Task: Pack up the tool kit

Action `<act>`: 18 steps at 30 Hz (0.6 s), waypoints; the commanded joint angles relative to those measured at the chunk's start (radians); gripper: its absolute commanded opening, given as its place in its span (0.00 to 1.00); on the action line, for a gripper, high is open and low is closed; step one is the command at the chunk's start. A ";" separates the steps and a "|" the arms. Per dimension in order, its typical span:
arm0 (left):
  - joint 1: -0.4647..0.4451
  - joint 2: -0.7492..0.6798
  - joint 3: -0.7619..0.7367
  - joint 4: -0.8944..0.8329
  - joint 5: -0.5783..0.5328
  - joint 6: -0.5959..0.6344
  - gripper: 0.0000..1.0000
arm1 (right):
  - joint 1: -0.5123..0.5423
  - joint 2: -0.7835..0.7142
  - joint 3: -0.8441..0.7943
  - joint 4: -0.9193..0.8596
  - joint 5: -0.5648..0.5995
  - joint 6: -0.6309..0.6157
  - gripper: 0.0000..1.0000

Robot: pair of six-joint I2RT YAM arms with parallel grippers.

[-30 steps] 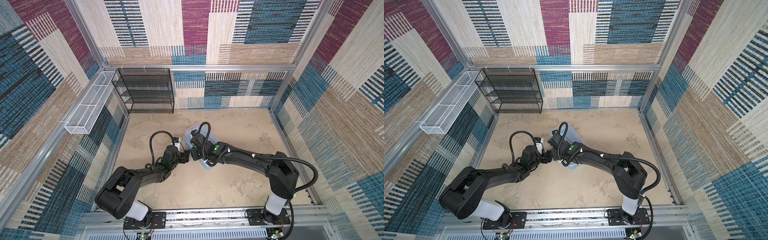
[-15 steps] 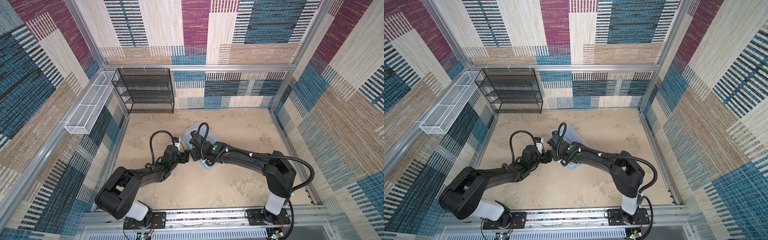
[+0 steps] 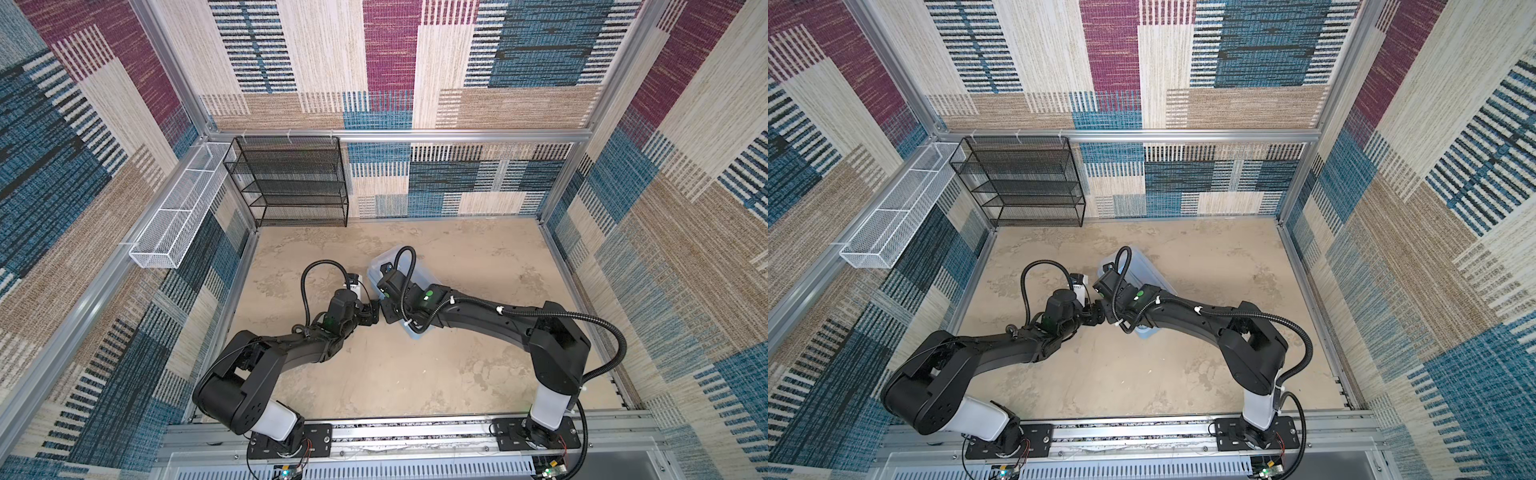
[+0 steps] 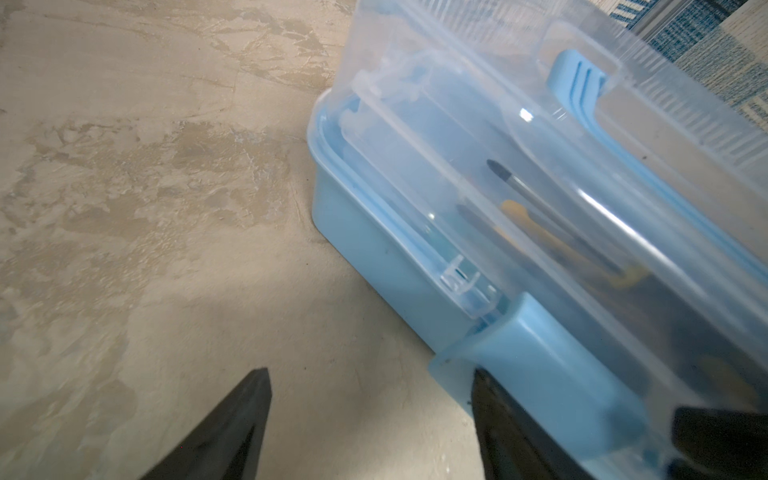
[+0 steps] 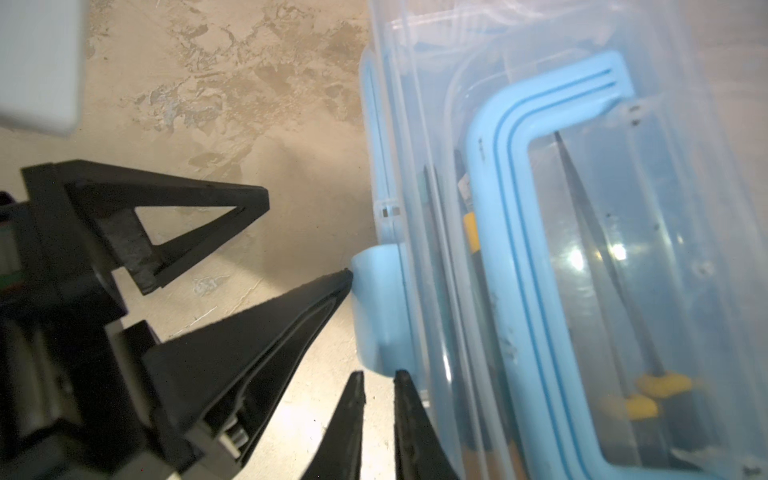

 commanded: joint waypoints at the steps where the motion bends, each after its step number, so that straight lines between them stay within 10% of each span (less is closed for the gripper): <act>1: 0.000 0.004 0.008 0.032 0.013 -0.019 0.79 | 0.000 0.000 0.004 -0.006 0.017 0.003 0.19; 18: -0.001 0.007 0.031 0.032 0.037 -0.030 0.80 | 0.001 -0.012 -0.008 0.012 0.005 0.013 0.19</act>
